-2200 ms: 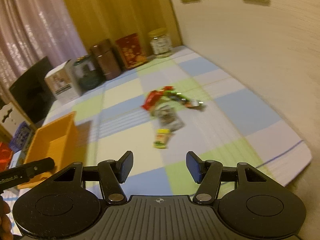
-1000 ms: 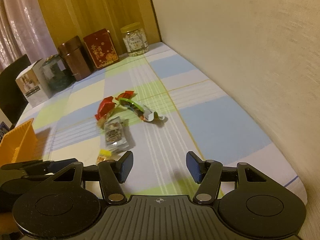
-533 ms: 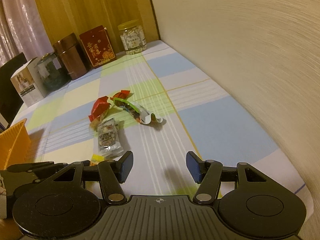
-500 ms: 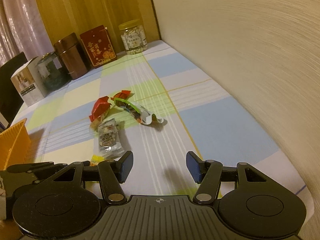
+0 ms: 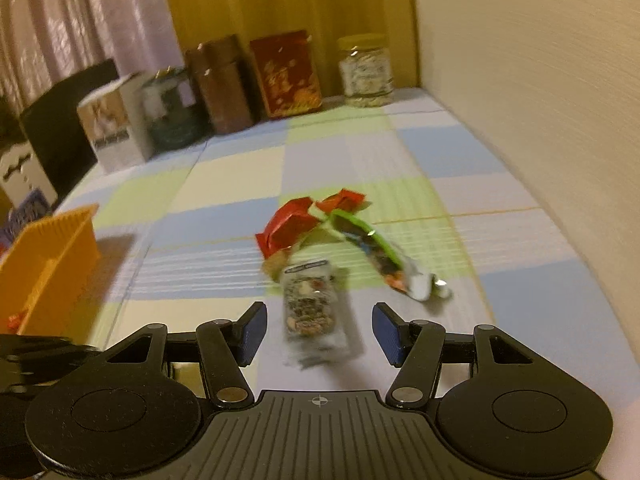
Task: Organize snacks
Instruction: 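Grasp the yellow candy with the left tool while the right tool grasps the clear biscuit pack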
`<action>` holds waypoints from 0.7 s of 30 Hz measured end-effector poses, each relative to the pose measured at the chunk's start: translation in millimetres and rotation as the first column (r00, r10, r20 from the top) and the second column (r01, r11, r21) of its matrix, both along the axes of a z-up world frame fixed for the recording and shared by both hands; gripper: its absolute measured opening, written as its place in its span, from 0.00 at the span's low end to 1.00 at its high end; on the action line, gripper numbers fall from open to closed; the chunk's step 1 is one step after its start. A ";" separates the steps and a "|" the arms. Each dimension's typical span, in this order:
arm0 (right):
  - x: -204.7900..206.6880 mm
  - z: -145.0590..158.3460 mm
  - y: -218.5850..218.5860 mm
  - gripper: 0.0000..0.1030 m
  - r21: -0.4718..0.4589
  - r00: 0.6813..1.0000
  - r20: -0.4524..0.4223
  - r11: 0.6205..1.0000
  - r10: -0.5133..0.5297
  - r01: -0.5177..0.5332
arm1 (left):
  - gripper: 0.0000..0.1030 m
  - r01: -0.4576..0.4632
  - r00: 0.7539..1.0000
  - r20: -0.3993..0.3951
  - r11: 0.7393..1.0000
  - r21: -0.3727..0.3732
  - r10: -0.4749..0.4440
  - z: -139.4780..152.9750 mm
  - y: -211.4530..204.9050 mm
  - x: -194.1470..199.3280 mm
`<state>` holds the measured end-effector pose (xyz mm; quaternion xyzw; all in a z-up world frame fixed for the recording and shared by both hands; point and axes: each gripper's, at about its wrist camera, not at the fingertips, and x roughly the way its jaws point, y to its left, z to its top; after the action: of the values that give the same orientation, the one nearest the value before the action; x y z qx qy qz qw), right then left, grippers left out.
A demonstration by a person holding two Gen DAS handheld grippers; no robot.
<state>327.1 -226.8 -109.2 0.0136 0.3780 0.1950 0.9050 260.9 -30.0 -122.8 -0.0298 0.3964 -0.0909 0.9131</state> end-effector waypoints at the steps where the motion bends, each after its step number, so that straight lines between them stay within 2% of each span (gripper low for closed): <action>1: 4.3 -3.4 4.1 0.57 -0.016 1.000 -0.003 1.000 0.008 -0.008 | 0.17 -0.007 1.000 0.001 1.000 -0.003 0.007 1.1 1.9 -0.4; 11: 20.3 -27.9 27.8 0.56 -0.126 0.998 -0.010 0.990 0.068 -0.069 | 0.17 -0.048 0.999 0.002 0.999 -0.023 0.048 2.8 14.2 -2.1; 12: 20.0 -29.1 28.9 0.53 -0.133 0.998 -0.009 0.989 0.068 -0.069 | 0.17 -0.051 0.999 0.001 0.998 -0.025 0.051 2.9 15.1 -2.9; 13: 19.7 -29.2 29.7 0.40 -0.136 0.998 -0.010 0.988 0.067 -0.067 | 0.17 -0.054 0.999 0.000 0.998 -0.027 0.054 3.4 15.9 -3.8; 14: 18.7 -28.5 30.5 0.38 -0.141 0.998 -0.009 0.988 0.062 -0.063 | 0.17 -0.056 0.998 -0.001 0.998 -0.028 0.056 3.8 16.3 -4.7; 21: 2.0 -12.5 25.8 0.37 -0.135 0.999 -0.020 0.990 0.038 -0.040 | 0.17 -0.076 0.997 0.000 0.997 -0.032 0.076 12.8 23.4 -19.3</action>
<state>329.1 -201.0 -121.6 -0.0533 0.3983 0.1865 0.8965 241.6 -6.6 -110.0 -0.0595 0.3931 -0.0626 0.9154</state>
